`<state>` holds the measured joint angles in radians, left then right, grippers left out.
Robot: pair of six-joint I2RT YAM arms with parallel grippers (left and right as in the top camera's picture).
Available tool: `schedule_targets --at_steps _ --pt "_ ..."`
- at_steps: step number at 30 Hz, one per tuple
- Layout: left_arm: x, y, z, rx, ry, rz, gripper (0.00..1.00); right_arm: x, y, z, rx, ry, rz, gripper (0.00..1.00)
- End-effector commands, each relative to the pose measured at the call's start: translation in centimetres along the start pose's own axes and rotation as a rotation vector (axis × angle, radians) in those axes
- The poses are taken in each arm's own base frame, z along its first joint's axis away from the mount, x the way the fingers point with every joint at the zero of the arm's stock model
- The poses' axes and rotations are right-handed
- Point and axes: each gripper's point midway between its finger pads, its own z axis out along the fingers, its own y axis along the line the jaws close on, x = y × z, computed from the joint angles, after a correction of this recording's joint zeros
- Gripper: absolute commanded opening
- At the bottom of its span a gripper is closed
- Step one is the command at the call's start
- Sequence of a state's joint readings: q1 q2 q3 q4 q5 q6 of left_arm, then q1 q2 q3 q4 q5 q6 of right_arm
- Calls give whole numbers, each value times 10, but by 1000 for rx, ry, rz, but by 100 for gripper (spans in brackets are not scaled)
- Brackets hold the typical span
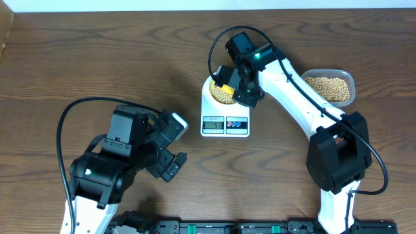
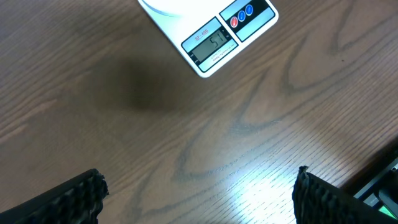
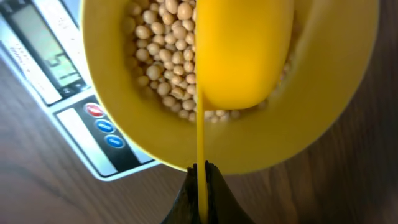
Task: Scoop item into bowl and weigh 50g on scale
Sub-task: 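Hold the tilted yellow scoop over the bowl to pour remaining soybeans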
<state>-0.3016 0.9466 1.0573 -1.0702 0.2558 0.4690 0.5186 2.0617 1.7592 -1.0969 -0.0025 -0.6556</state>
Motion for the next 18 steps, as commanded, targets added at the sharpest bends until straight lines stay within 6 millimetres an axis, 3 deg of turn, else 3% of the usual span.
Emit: schedule_targets --at_steps 1,9,18 --pt "-7 4 -8 -20 -23 7 98 -5 15 3 -80 -33 -13 1" --pt "-8 4 -8 -20 -24 7 98 1 19 1 -179 -71 44 1" --pt "-8 4 -8 -20 -24 7 98 2 20 -17 -354 -191 144 1"
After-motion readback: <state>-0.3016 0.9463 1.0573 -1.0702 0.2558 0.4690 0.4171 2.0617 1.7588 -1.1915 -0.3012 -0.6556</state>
